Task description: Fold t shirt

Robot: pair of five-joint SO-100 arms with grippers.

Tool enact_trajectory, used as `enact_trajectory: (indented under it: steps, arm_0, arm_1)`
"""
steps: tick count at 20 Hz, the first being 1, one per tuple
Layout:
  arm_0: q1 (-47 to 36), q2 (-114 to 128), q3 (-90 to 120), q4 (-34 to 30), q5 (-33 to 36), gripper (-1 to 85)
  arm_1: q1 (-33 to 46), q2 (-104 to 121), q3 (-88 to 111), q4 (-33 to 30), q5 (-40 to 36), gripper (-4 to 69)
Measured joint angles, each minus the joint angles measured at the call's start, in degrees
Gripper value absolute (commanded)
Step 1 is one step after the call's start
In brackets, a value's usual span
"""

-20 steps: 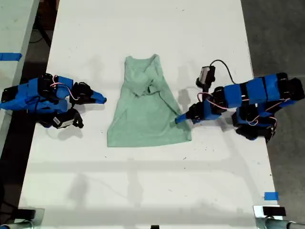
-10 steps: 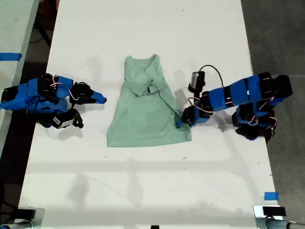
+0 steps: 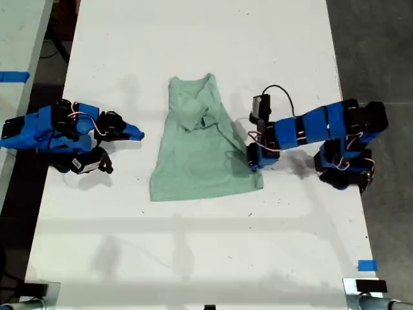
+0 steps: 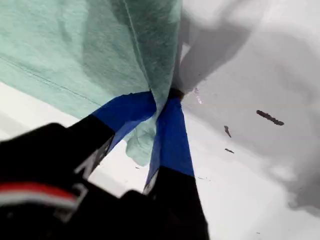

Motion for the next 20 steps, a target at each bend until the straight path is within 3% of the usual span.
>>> enact_trajectory:
  steps: [7, 15, 20]
  arm_0:
    - [0.0, 0.0, 0.0, 0.0, 0.0, -0.2]
    - [0.0, 0.0, 0.0, 0.0, 0.0, -0.2]
    - [0.0, 0.0, 0.0, 0.0, 0.0, -0.2]
  arm_1:
    - [-2.0, -1.8, -13.8, 9.1, -2.2, 0.5]
    - [-3.2, -20.6, -42.2, 10.0, -12.5, 0.5]
    - [-2.1, -29.4, -48.3, 6.3, -15.4, 0.5]
